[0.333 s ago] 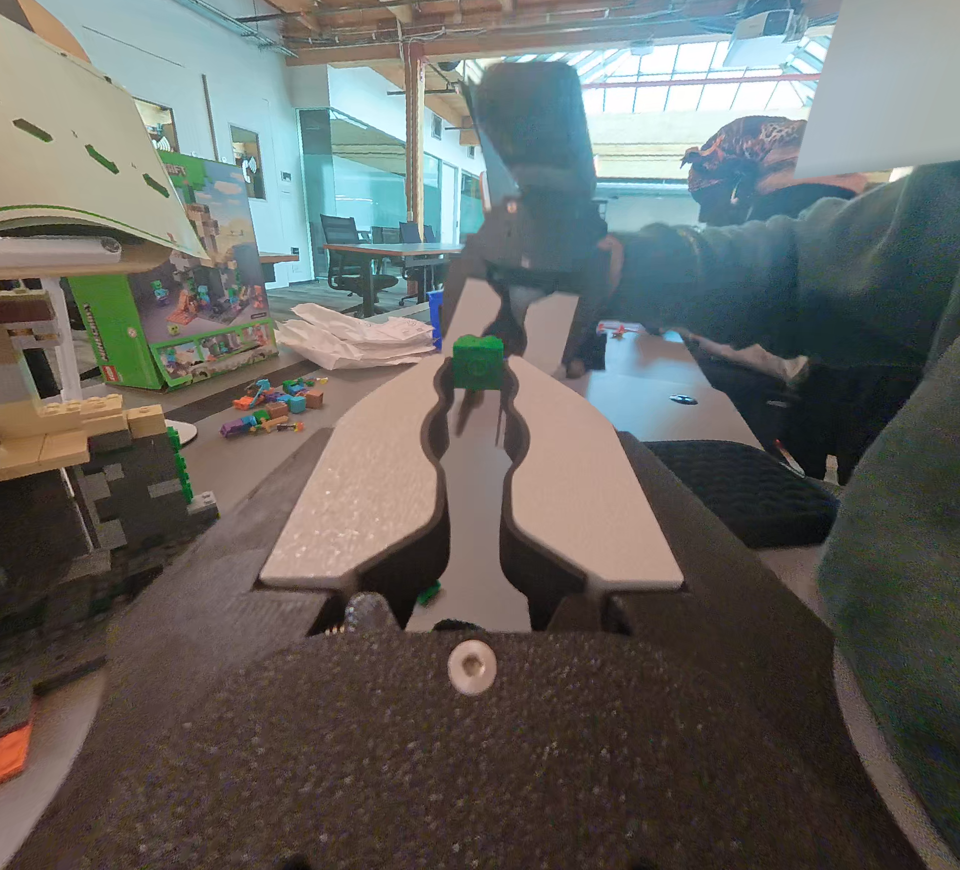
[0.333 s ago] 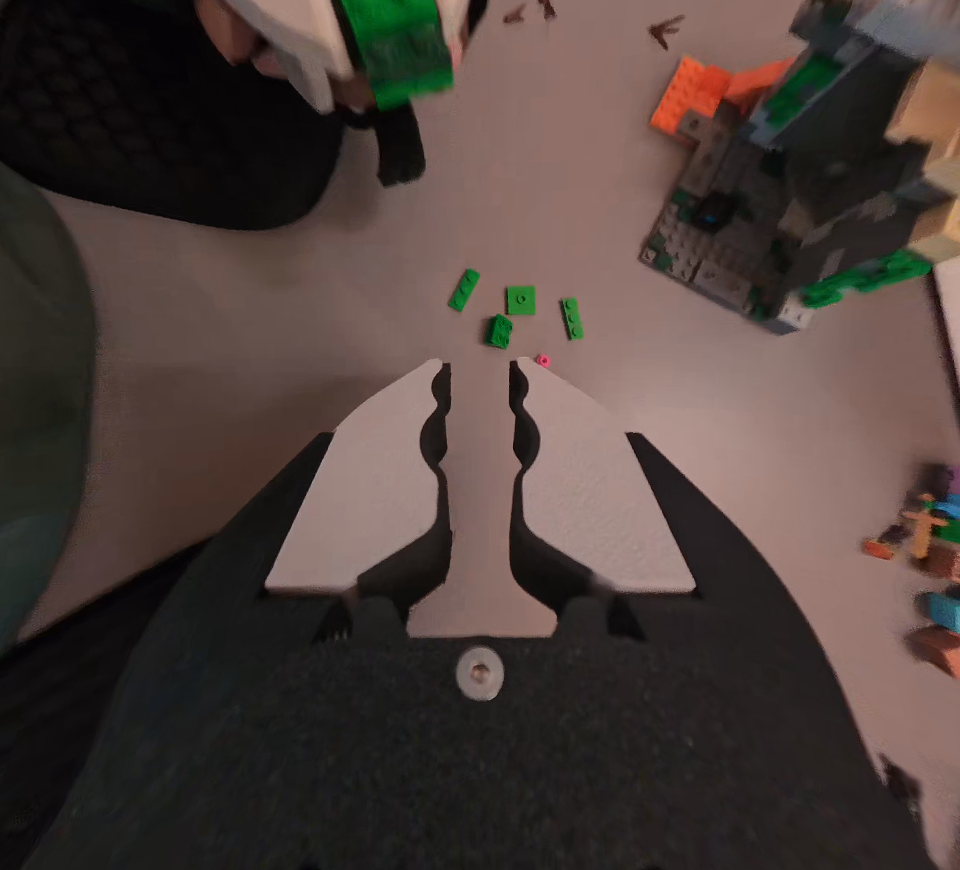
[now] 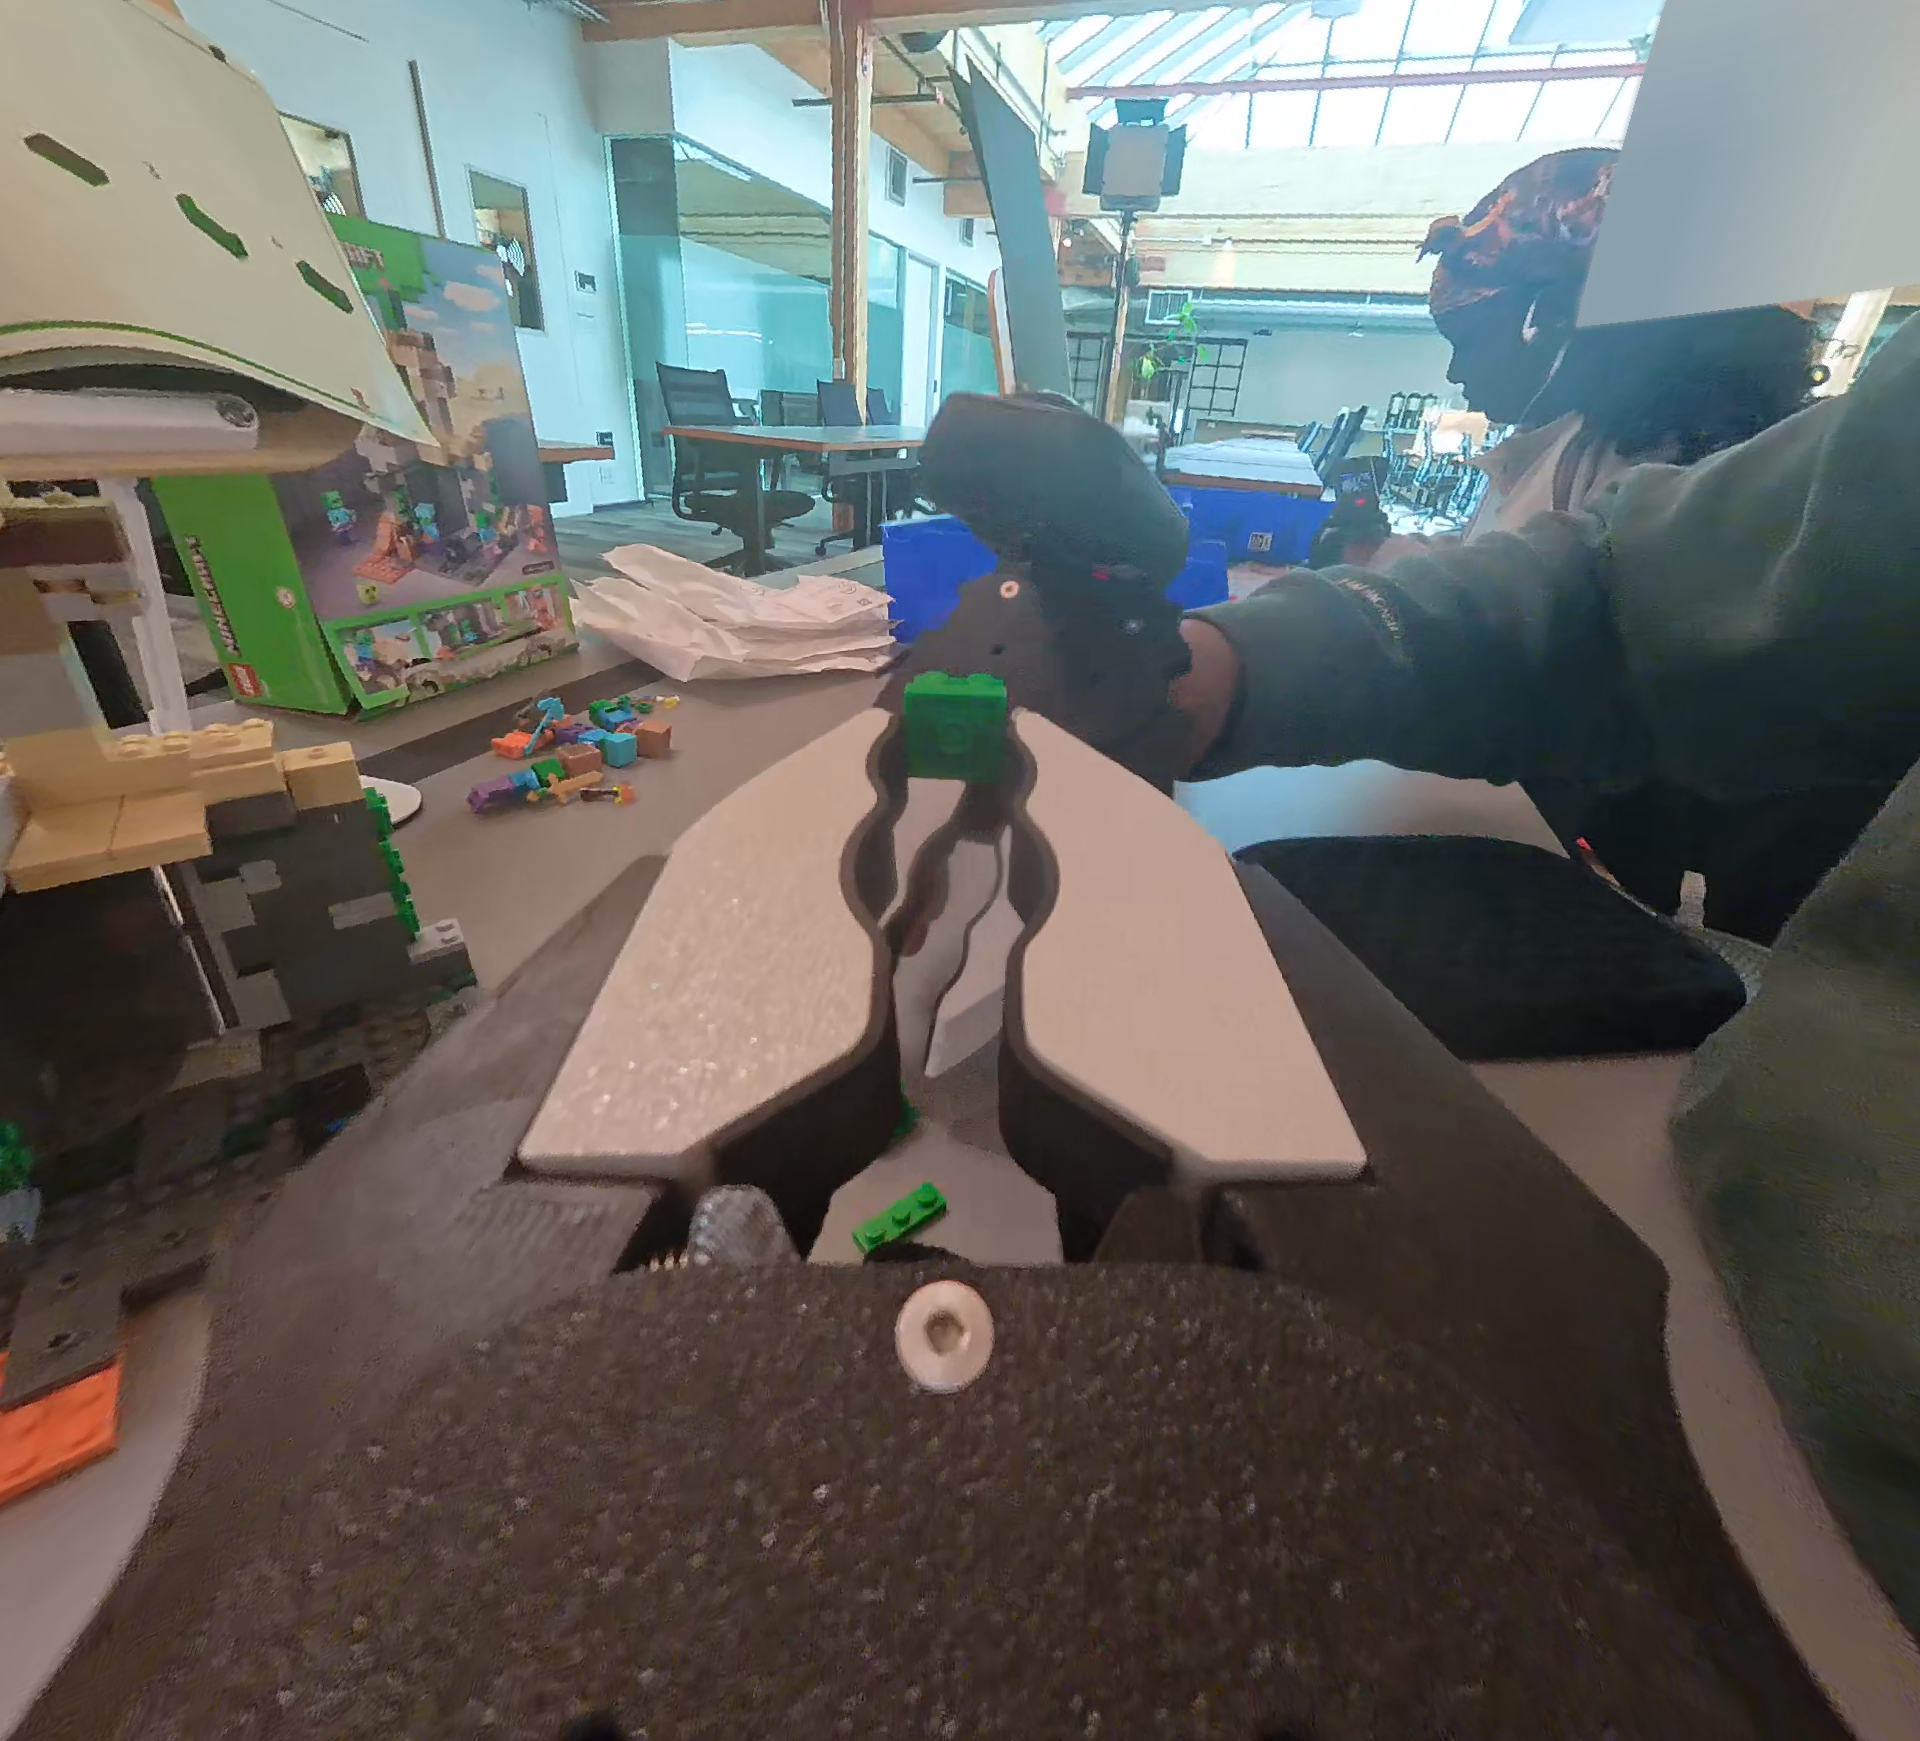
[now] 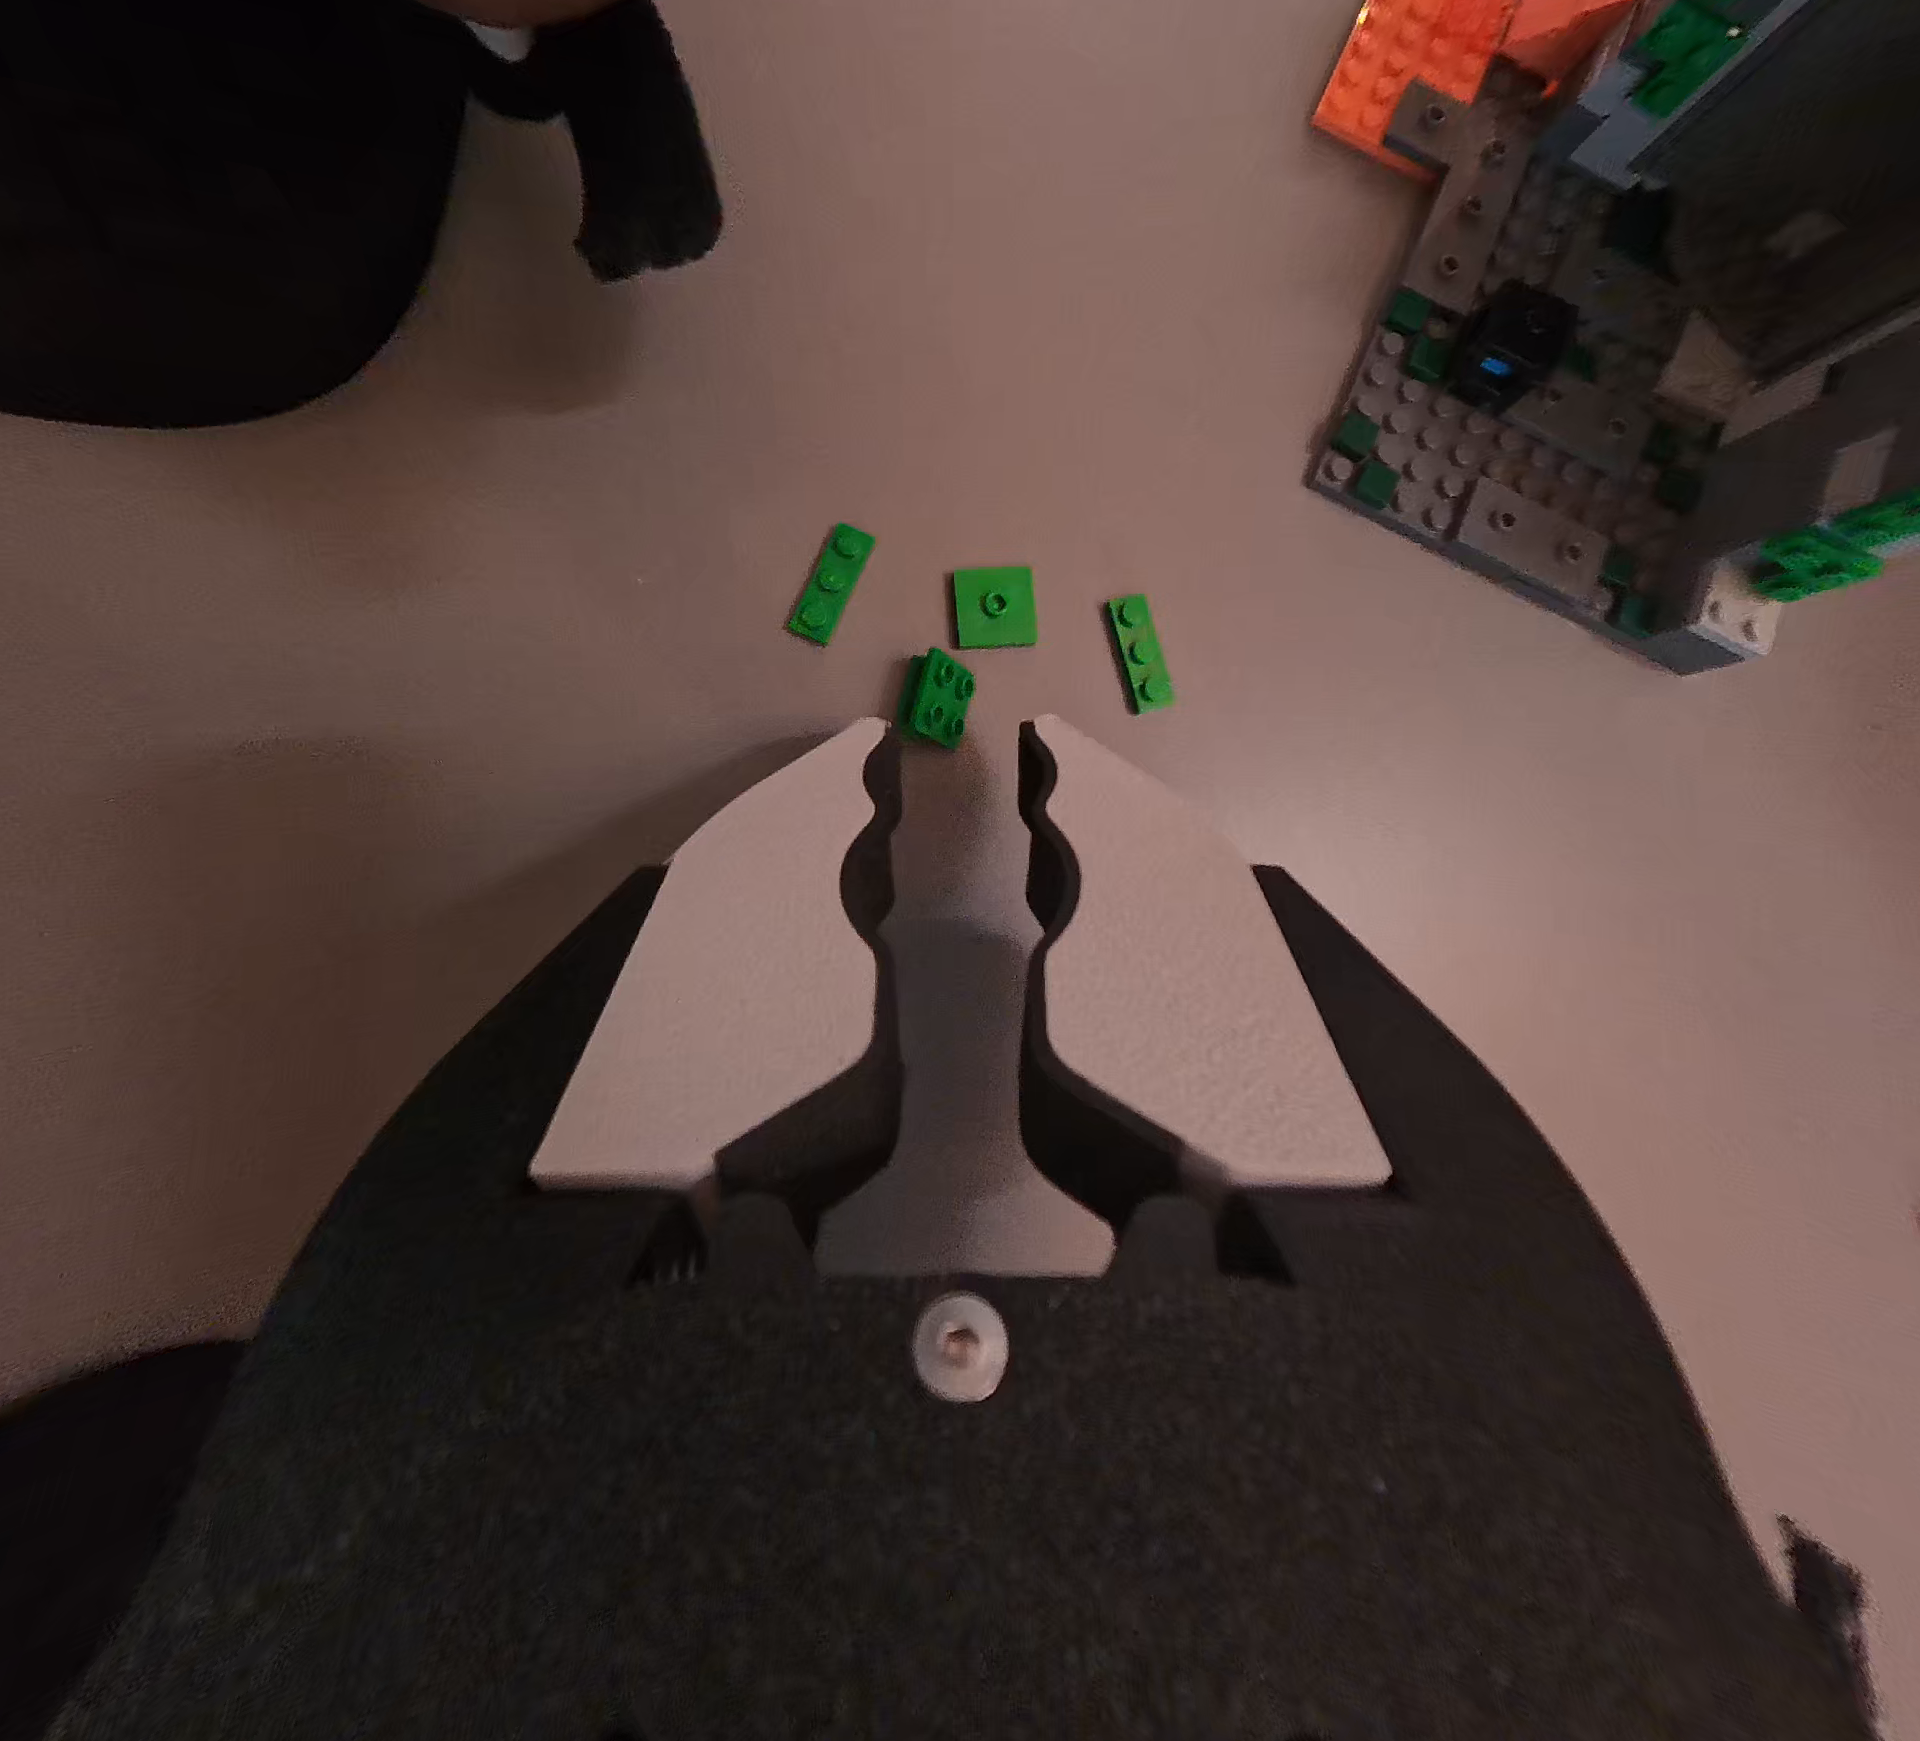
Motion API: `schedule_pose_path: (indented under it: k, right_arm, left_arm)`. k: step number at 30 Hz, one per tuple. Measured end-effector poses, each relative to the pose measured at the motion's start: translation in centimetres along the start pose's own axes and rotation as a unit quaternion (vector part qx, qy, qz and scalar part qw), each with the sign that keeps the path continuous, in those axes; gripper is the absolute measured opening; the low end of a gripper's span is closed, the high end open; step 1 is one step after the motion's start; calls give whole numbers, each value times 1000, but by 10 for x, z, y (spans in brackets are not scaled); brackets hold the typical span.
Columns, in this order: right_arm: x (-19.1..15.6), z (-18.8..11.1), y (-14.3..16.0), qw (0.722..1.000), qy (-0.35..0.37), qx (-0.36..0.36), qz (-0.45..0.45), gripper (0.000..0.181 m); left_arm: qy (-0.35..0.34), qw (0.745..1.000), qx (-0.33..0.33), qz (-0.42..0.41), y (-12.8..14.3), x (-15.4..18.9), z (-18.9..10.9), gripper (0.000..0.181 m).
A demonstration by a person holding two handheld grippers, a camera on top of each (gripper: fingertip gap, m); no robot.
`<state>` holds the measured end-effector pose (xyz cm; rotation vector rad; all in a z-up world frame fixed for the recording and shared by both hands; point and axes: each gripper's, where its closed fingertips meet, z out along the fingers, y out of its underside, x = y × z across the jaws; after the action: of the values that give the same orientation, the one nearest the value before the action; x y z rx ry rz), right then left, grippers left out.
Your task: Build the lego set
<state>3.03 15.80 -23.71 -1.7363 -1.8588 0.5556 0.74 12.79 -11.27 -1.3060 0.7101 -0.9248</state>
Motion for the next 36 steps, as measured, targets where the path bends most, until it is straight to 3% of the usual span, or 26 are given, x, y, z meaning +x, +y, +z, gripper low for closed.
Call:
schedule_pose_path:
  k: [1, 3, 8, 11, 15, 21, 24, 27, 31, 36]
  right_arm:
    - [0, 2, 1, 1000, -3, -2, 0, 21]
    - [-2, 0, -3, 1000, -13, 15, -1, 22]
    - [-22, -46, -51, 973, -84, 210, 33, 25]
    - [-20, -71, -65, 955, -88, 278, 50, 25]
    - [-26, -80, -70, 950, -103, 293, 42, 19]
    - [-31, -81, -70, 951, -119, 283, 24, 25]
    - [-35, -82, -75, 950, -115, 291, 8, 16]
    - [-36, -82, -70, 962, -118, 245, -16, 16]
    - [-32, -82, -60, 985, -109, 118, -63, 16]
    - [-35, -74, -52, 986, -96, -23, -135, 16]
  left_arm:
    - [4, 1000, -11, -4, 4, 1, 1, 16]
    - [7, 999, -44, -10, 16, 1, 5, 16]
    - [19, 996, -81, -17, 32, 5, 9, 17]
    - [35, 996, -75, -17, 31, 10, 11, 17]
    - [49, 997, -67, -9, 29, 16, 13, 17]
    - [61, 998, -35, -2, 17, 22, 11, 16]
    - [66, 997, -36, 1, 18, 24, 11, 17]
    - [72, 996, -44, 1, 21, 26, 11, 16]
    - [68, 995, -74, 3, 30, 25, 13, 24]
    - [48, 989, -130, 60, 47, 26, 16, 17]
